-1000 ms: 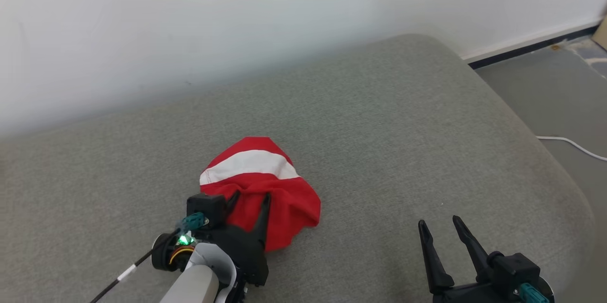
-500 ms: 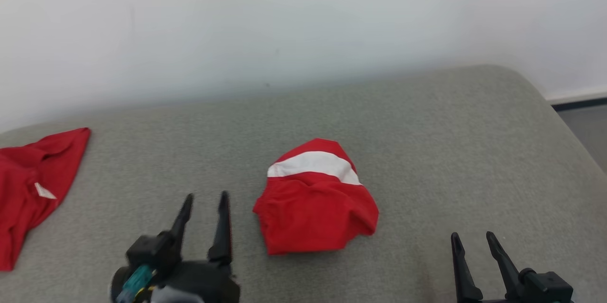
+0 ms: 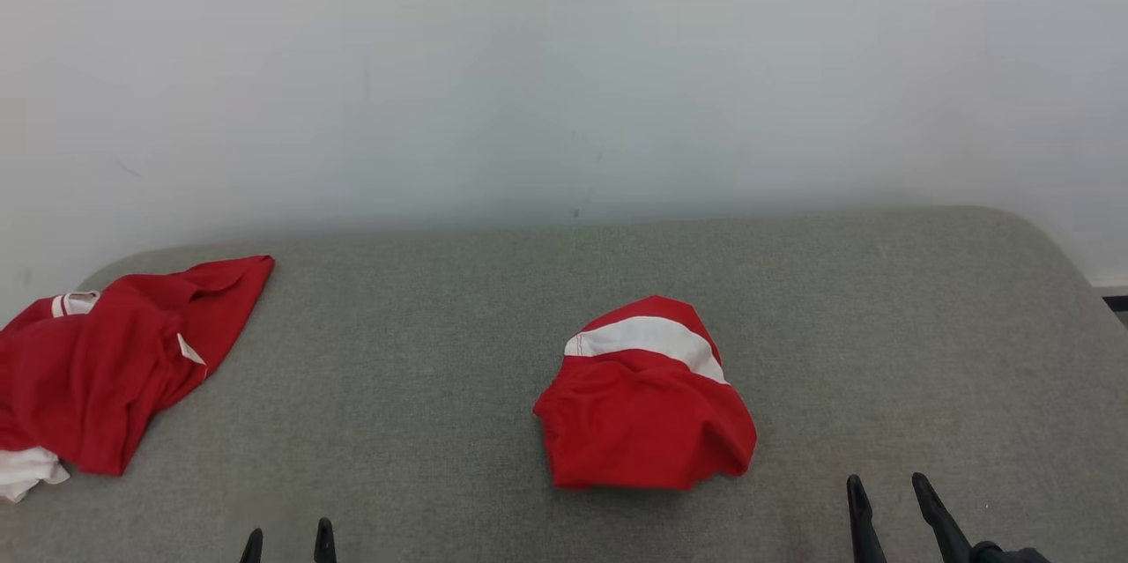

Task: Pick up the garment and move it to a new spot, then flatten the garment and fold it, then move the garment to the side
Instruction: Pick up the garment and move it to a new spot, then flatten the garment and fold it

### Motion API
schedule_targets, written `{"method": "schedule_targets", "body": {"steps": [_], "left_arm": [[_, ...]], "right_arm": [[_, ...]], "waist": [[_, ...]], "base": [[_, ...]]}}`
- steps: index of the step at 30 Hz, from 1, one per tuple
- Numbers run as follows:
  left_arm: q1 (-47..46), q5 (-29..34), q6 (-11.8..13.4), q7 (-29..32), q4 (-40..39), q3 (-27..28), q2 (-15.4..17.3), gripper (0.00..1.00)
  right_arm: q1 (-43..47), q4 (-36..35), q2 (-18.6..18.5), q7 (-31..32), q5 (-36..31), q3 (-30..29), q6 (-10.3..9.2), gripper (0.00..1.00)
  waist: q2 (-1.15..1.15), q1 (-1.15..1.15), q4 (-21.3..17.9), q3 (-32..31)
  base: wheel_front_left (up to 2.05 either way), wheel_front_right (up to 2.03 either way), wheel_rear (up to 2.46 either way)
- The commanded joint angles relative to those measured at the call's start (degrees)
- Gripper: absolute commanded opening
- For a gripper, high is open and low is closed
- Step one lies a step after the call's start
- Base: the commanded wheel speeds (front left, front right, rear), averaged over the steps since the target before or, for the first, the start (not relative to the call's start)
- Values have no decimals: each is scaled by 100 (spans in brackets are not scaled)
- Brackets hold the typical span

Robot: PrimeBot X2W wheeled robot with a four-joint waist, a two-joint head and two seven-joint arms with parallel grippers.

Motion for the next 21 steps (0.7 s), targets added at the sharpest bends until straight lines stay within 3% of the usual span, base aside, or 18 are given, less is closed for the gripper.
{"method": "schedule_targets", "body": {"steps": [1, 11, 21], "left_arm": [[59, 82, -31, -18, 23, 46, -23, 100], [-16, 327, -374, -19, 410, 489, -92, 100], [-192, 510, -519, -19, 562, 580, -191, 100]], "right_arm": [[85, 9, -56, -16, 27, 6, -12, 100], [-77, 313, -297, 28, 264, 264, -12, 100], [-325, 592, -363, -28, 369, 423, -12, 100]], "waist": [[0, 1, 81, -84], [0, 1, 49, -55], [0, 1, 15, 25]], "base": [[0, 0, 0], [0, 0, 0], [0, 0, 0]]}}
